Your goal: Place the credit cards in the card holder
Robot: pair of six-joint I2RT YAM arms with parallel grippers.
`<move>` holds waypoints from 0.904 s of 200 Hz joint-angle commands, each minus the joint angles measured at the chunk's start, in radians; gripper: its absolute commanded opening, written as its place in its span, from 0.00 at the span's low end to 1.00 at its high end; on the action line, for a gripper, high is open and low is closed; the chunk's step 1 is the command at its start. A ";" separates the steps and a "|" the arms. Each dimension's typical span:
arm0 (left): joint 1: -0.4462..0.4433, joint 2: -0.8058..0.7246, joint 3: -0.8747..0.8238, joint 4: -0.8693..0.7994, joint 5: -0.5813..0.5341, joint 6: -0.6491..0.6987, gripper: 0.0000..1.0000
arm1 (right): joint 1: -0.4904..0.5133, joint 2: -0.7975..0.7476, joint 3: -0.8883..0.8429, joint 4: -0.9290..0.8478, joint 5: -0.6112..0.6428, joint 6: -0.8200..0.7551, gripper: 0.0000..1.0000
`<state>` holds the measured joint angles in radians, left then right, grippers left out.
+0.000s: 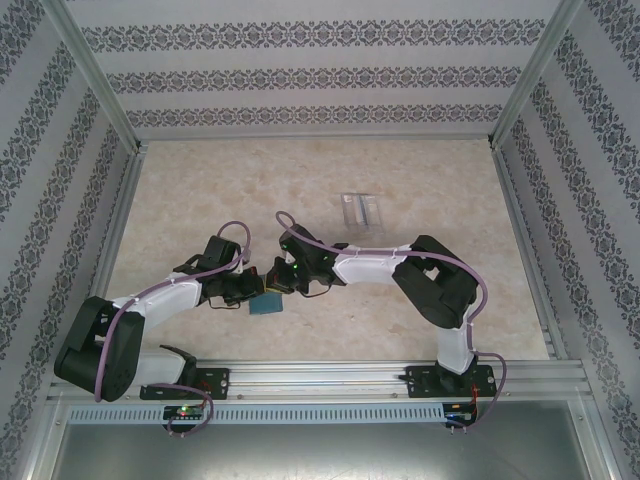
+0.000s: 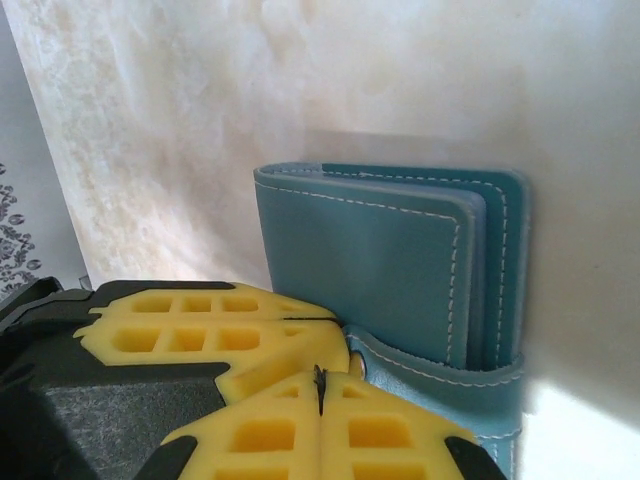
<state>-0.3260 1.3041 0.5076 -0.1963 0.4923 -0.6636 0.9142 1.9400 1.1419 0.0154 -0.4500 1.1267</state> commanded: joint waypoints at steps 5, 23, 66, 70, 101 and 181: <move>-0.002 0.015 -0.029 -0.051 -0.009 -0.003 0.00 | 0.012 0.020 0.028 -0.039 -0.009 -0.012 0.03; -0.002 0.012 -0.032 -0.048 -0.011 -0.005 0.00 | 0.021 0.054 0.033 -0.021 -0.028 0.004 0.03; -0.002 0.009 -0.036 -0.037 -0.008 -0.012 0.00 | 0.037 0.105 0.051 -0.089 -0.003 -0.037 0.03; -0.001 0.009 -0.037 -0.036 -0.007 -0.014 0.00 | 0.037 0.107 0.051 -0.103 0.008 -0.045 0.03; -0.002 0.010 -0.039 -0.019 0.008 -0.025 0.01 | 0.044 0.136 0.043 -0.172 0.046 -0.103 0.03; 0.011 -0.058 -0.040 -0.039 0.007 -0.063 0.15 | 0.050 0.221 0.103 -0.434 0.201 -0.251 0.02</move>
<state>-0.3244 1.2850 0.4839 -0.1791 0.4767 -0.6945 0.9249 2.0296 1.2598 -0.1448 -0.4225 0.9710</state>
